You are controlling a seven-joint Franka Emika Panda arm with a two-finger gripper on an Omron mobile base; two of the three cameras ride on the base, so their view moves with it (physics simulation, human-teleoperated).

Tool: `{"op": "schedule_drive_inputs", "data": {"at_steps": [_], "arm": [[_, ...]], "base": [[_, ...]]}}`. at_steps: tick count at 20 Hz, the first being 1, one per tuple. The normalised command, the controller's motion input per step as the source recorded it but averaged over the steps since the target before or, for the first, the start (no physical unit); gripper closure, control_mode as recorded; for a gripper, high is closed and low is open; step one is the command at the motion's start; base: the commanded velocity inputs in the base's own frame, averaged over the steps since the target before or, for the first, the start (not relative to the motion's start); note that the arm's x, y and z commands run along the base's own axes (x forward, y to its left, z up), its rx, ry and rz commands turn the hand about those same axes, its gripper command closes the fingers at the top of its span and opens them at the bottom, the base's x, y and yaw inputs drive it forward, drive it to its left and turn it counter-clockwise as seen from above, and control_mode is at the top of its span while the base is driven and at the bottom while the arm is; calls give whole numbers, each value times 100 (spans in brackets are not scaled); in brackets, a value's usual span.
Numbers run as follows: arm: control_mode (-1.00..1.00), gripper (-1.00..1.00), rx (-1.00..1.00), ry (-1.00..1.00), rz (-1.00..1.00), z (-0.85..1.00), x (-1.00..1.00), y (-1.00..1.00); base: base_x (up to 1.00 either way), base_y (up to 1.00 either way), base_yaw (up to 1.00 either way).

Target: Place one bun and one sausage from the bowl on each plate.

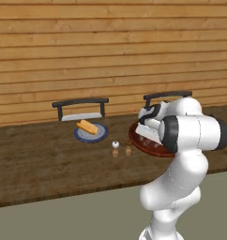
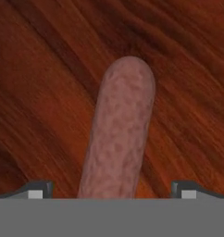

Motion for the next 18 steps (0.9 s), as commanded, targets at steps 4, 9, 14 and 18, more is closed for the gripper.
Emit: {"op": "schedule_drive_inputs", "data": {"at_steps": [4,9,14,18], "arm": [[-100,-100,0,0,0,-9,8,0],[-100,100,0,0,0,0,0,0],[-100,100,0,0,0,0,0,0],[-100,100,-6,-3,3,43,-12,0]], "base": [[0,0,0],[0,0,0],[0,0,0],[0,0,0]]}}
